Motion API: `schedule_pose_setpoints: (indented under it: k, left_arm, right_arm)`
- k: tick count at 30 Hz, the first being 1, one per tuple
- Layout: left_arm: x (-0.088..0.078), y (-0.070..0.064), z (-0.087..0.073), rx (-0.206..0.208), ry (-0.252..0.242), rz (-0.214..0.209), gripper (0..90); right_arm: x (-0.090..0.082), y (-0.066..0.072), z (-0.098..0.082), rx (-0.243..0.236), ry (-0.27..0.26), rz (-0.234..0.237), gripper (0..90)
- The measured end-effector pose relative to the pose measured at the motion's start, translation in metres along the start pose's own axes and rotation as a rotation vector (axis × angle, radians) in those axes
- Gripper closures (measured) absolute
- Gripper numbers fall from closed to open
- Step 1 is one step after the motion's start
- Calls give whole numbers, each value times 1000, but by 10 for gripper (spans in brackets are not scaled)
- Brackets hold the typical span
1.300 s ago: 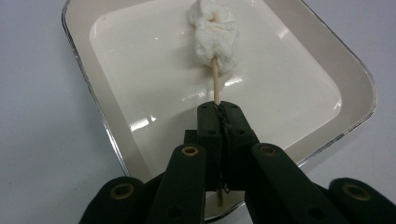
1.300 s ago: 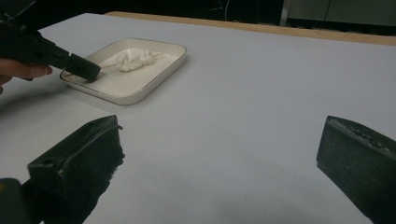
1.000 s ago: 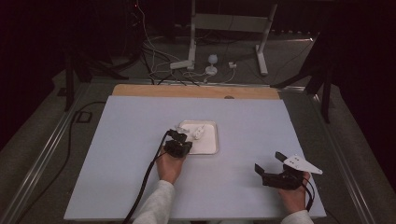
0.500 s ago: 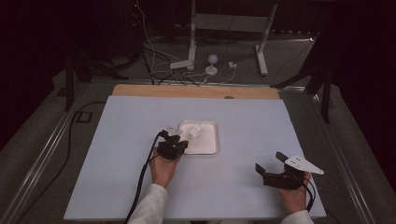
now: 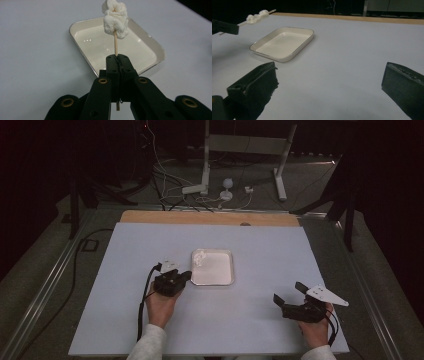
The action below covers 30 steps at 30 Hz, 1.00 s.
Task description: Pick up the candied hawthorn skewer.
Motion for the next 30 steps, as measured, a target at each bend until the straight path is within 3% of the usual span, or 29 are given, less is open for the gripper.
schedule_pose_setpoints:
  k: [4, 10, 18, 21, 30]
  left_arm:
    - [-12, 3, -1, 16, -24, -3, 898]
    - [-27, 6, -2, 40, -55, -30, 898]
    - [-32, 2, -4, 71, -71, -58, 898]
    - [-34, 1, -4, 72, -83, -58, 898]
    - [-38, -2, -3, 103, -117, -80, 897]
  right_arm:
    - [7, 5, 11, 6, -4, 27, 0]
    - [25, 20, 28, -25, 5, 75, 0]
    - [50, 37, 41, -24, 39, 163, 0]
    - [65, 44, 49, -1, 44, 204, 0]
    - [91, 57, 66, 14, 40, 239, 0]
Point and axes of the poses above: each handheld gripper's, and its own axes: x roughly forward along the jaws, z roughly out of its top, y roughly to its left, the point moved 2 cm from there along x, roughly forward along the jaws, and after that the axes turned 14 degrees about -y, right-handed, at the moved point
